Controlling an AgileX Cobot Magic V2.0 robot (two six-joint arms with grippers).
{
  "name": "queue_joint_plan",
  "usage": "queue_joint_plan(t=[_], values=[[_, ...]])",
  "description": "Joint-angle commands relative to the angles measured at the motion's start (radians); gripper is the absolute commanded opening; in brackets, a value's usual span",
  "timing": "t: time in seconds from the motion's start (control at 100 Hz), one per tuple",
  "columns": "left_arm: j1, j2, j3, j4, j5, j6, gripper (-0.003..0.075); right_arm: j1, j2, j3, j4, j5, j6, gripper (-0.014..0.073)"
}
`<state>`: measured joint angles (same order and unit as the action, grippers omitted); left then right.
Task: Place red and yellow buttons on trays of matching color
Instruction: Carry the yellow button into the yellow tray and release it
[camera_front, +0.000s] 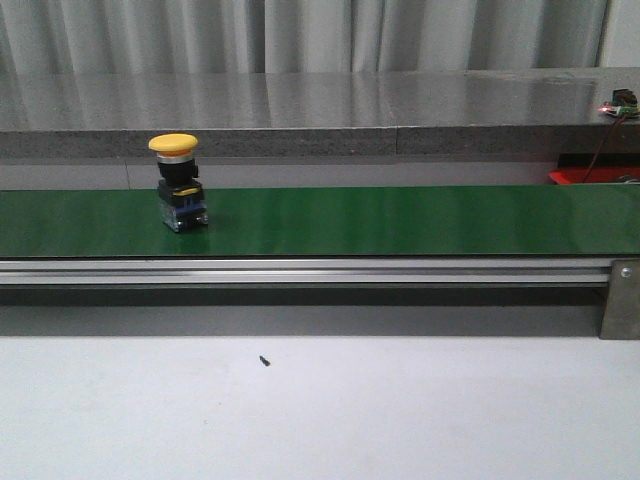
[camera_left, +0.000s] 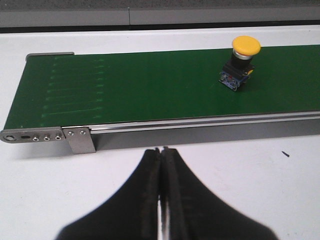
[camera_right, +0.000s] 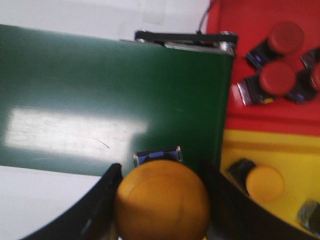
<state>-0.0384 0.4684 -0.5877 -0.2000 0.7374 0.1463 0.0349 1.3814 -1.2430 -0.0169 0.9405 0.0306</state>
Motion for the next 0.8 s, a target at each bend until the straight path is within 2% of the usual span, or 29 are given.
queue_joint_plan(t=[0.0,0.21,0.39,0.79], values=[[-0.008,0.004,-0.026,-0.016,-0.074,-0.009,-0.0020,-0.049,-0.092,0.042,-0.032,-0.040,0.032,0.0100],[-0.008,0.004,-0.026,-0.016,-0.074,-0.009,-0.0020,-0.186,-0.202,0.212,-0.031,-0.039,0.052,0.0100],[-0.008,0.004,-0.026,-0.016,-0.074,-0.009,-0.0020,-0.274,-0.256,0.347,-0.032,-0.103,0.077,0.0100],[-0.008,0.004,-0.026,-0.016,-0.074,-0.009,-0.0020,-0.333,-0.257,0.609,0.006,-0.294,0.103,0.0099]])
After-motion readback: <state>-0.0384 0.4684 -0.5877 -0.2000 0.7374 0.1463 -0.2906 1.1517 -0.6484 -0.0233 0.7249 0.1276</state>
